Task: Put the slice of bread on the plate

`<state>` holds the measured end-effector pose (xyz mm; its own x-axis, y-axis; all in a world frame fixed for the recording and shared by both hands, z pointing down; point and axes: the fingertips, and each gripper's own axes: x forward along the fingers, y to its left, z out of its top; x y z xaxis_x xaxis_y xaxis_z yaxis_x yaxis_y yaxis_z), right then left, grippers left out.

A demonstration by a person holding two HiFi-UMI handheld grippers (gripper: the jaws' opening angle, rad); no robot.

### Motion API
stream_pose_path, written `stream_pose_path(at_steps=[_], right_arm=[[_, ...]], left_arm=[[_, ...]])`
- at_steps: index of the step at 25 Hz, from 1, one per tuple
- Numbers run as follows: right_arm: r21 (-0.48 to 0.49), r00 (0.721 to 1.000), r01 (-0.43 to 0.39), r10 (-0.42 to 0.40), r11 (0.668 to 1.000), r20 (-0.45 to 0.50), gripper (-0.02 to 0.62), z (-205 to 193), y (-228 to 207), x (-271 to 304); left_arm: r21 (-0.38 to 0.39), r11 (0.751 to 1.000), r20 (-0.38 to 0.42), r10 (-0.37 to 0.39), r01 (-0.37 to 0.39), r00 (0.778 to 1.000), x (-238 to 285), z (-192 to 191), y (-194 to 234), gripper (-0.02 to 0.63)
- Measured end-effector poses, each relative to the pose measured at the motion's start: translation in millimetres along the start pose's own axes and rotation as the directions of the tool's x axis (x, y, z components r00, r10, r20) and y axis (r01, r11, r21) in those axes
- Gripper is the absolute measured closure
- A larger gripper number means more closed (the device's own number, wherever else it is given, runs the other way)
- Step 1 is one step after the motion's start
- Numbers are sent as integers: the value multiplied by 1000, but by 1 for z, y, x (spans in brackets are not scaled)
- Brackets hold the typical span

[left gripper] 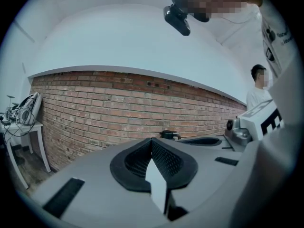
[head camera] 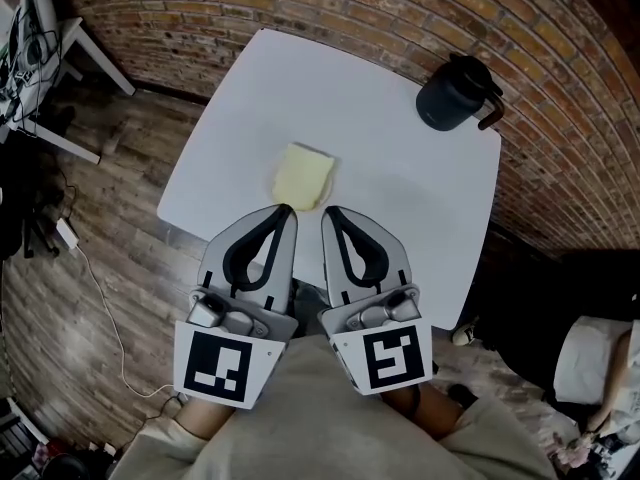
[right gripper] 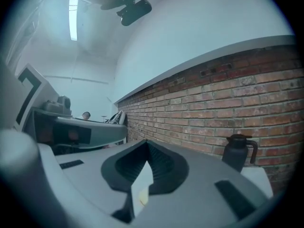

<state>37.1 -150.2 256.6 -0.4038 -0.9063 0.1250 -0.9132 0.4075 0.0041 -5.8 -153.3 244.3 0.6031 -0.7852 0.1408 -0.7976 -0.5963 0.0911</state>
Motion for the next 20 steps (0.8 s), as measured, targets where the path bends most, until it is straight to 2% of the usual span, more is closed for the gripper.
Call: stream_pose_path(at_steps=[20], right_arm=[[11,1000,-17,17,1000,-25,589,-5,13,-5]], left_arm=[[0,1000,-20,-14,14,1000,-8,-7,-1,595]])
